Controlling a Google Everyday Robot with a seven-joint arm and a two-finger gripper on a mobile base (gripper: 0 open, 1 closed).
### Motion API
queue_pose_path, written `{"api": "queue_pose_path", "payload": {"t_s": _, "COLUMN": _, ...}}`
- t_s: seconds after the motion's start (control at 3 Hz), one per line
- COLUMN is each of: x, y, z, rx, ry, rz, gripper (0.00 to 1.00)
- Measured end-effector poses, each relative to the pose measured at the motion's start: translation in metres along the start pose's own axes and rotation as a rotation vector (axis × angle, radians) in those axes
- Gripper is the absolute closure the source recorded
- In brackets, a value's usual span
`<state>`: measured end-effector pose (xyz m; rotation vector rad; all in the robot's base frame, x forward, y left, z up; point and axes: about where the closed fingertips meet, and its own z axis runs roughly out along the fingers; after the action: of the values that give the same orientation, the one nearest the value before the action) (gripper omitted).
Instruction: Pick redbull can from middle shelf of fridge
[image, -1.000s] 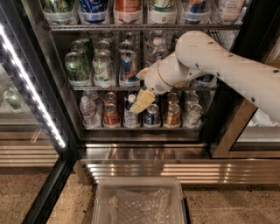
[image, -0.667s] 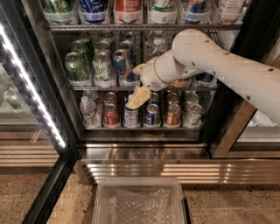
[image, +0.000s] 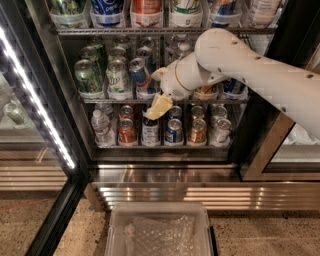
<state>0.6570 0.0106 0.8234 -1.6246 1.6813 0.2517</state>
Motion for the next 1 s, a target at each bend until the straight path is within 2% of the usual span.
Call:
{"api": "queue_pose_path", "payload": {"t_s": 0.33, "x": 0.006, "y": -0.006, "z": 0.001, "rx": 0.024, "ry": 0.005, "rz": 0.015, "gripper": 0.21}}
{"api": "queue_pose_path", "payload": {"t_s": 0.67, "x": 0.006, "y": -0.006, "z": 0.012, "rx": 0.02, "ry": -0.003, "rz": 0.021, "gripper": 0.21}}
{"api": "queue_pose_path", "payload": {"t_s": 1.0, "x": 0.001, "y": -0.003, "z": 0.043, "rx": -0.009, "ry": -0.026, "rz": 0.012, "gripper": 0.22}}
